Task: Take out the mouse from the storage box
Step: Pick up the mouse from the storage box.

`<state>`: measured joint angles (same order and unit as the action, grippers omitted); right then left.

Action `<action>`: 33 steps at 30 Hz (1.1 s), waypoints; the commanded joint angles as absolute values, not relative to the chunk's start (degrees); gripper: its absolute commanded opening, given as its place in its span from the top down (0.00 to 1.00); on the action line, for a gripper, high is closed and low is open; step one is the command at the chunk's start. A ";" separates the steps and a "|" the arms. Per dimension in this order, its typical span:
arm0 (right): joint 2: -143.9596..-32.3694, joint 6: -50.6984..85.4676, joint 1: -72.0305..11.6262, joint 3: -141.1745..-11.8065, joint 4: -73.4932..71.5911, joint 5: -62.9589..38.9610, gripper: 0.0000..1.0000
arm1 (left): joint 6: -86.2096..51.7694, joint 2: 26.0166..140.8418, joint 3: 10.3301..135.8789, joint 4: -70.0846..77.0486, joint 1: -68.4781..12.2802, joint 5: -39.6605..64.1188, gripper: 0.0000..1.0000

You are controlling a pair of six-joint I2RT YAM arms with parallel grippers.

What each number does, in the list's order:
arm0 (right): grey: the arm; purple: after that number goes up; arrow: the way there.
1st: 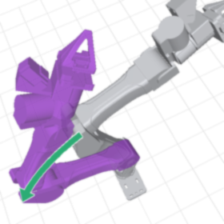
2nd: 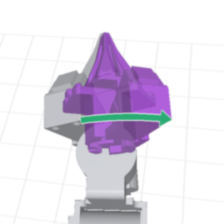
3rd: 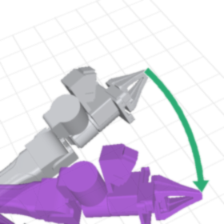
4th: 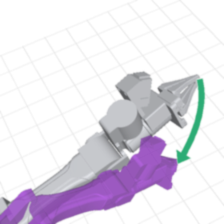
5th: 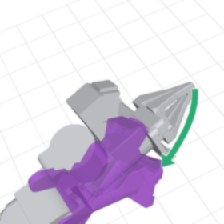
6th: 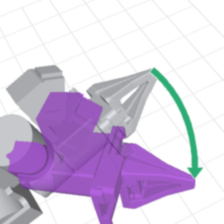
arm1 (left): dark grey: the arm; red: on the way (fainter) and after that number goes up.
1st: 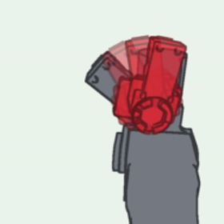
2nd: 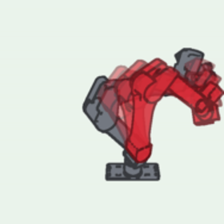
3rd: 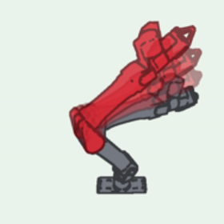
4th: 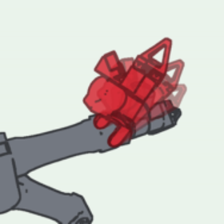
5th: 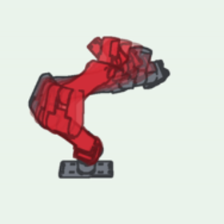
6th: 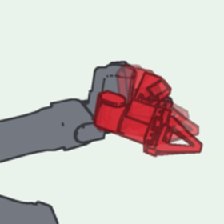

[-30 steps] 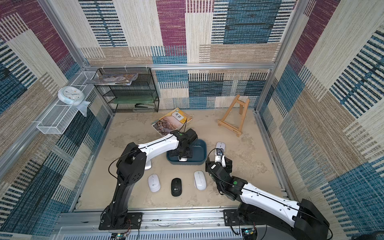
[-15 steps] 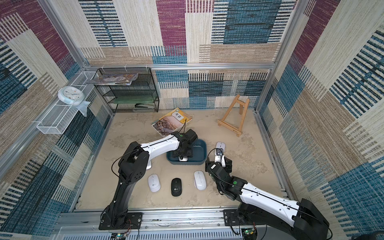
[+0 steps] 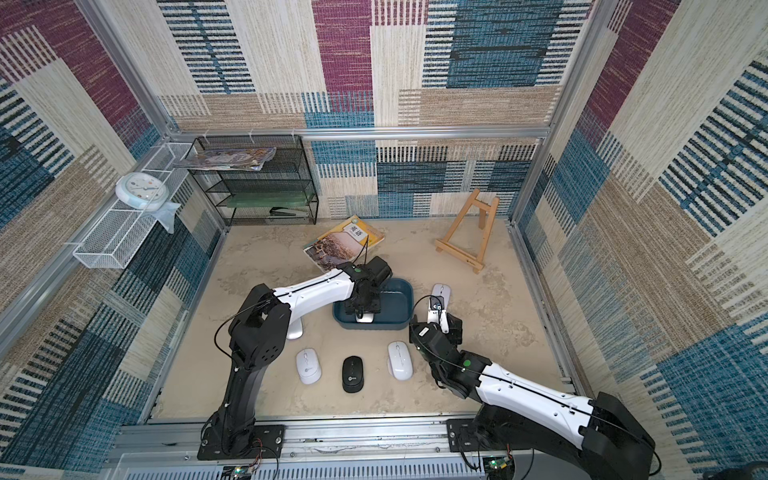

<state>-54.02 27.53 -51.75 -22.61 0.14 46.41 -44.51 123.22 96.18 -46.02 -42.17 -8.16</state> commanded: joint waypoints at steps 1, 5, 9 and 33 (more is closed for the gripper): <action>-53.71 28.02 -51.67 -23.02 -0.23 47.11 0.07 | -43.83 122.02 95.68 -45.50 -42.28 -8.44 0.49; -53.53 28.07 -51.68 -23.03 -0.08 47.26 0.07 | -43.67 121.49 95.33 -45.28 -42.28 -8.19 0.50; -53.13 29.79 -51.45 -25.24 3.73 47.79 0.07 | -43.62 119.84 95.00 -44.77 -42.36 -7.44 0.50; -35.80 35.00 -51.01 -52.46 36.87 52.18 0.07 | -46.09 117.23 100.13 -43.34 -57.78 -4.07 0.50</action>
